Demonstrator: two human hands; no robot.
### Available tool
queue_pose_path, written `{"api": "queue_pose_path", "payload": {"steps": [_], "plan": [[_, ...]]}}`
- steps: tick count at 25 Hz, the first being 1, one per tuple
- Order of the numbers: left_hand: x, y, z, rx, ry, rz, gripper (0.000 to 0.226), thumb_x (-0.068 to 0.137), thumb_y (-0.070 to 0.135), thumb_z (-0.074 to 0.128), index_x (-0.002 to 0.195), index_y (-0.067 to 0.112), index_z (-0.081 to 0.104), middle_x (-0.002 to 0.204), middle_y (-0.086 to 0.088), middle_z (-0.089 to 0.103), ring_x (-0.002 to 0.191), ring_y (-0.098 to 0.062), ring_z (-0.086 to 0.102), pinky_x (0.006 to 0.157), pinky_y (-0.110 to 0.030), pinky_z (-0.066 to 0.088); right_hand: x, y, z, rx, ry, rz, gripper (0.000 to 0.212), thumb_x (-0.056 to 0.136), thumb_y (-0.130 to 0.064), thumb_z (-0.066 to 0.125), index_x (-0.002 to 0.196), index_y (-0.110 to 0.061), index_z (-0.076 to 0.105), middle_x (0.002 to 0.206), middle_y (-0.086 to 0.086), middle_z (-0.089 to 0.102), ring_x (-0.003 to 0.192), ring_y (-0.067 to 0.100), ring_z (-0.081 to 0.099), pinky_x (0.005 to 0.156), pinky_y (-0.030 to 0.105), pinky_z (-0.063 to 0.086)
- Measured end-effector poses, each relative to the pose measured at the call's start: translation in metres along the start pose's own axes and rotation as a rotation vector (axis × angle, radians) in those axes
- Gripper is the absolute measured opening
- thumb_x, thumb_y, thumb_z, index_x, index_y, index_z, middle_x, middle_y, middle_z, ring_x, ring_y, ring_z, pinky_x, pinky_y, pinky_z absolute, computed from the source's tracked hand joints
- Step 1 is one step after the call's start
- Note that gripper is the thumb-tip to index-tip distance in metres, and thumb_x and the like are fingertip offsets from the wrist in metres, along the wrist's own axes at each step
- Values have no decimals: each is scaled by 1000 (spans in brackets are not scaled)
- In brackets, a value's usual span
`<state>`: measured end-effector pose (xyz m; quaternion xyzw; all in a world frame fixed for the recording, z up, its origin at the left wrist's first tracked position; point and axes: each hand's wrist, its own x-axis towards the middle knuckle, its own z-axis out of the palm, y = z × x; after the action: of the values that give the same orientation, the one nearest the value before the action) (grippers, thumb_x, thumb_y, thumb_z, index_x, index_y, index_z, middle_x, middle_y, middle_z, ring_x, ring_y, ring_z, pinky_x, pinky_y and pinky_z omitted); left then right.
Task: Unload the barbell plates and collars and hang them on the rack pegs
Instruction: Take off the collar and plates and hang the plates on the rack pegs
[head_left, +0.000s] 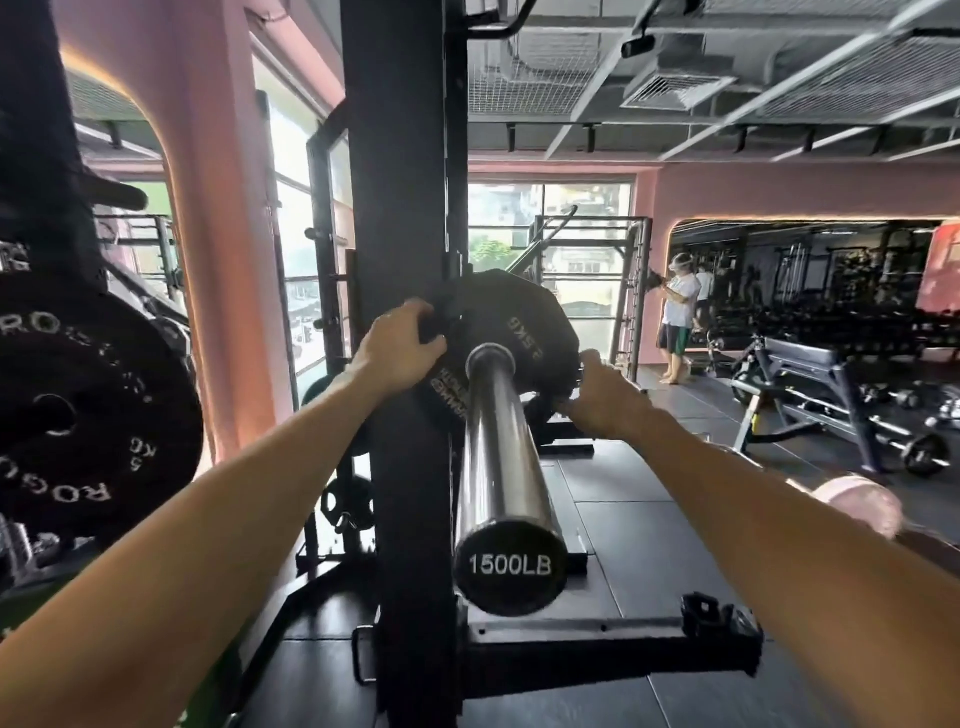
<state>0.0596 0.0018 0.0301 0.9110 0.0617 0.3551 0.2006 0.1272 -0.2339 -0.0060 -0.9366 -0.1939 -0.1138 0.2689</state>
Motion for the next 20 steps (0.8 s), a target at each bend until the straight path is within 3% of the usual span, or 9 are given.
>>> {"api": "queue_pose_path", "payload": {"steps": [3,6,11,14,16,18,20], "plan": [[21,-3,18,162,69,144,48,89,29,61,133,14,49,129,-10,56,115,-30,57,97,-40,45,34,1,28,120,37,-38,84,63,-47,67,130,-22,23,130,13,49,113,37,55,92,52,49],[38,-3,22,323,82,194,37,90,28,62,118,12,45,113,-15,60,100,-40,61,85,-48,50,39,-10,38,138,121,-68,76,74,-26,70,130,-19,18,128,18,46,105,43,57,88,54,50],[44,-5,22,282,-69,37,51,82,22,68,117,16,32,82,-10,56,82,-40,61,66,-39,44,47,-12,39,58,336,-157,76,82,-7,58,146,-17,19,130,18,38,98,46,58,79,45,48],[30,-13,23,198,-110,-52,49,83,27,64,123,24,34,67,-2,55,55,-25,59,59,-33,45,47,-17,25,60,333,-234,71,82,-4,54,144,-21,23,128,17,43,98,43,58,80,46,51],[20,-14,19,119,-137,-99,39,82,31,60,115,31,39,66,-2,64,43,-24,63,60,-33,53,46,-21,17,87,301,-227,64,80,-4,53,138,-16,30,122,16,53,100,40,59,81,43,50],[12,-10,13,117,-135,-113,33,77,32,60,105,33,42,74,-4,70,53,-26,69,67,-36,56,39,-24,10,52,265,-160,50,80,-7,55,127,-9,38,113,16,59,102,39,59,81,41,49],[2,-1,6,170,-94,-88,29,76,30,59,103,28,48,90,-8,68,82,-35,67,73,-38,52,25,-24,4,10,224,-97,46,81,-10,59,123,-6,39,112,17,60,105,39,59,85,42,50]]}}
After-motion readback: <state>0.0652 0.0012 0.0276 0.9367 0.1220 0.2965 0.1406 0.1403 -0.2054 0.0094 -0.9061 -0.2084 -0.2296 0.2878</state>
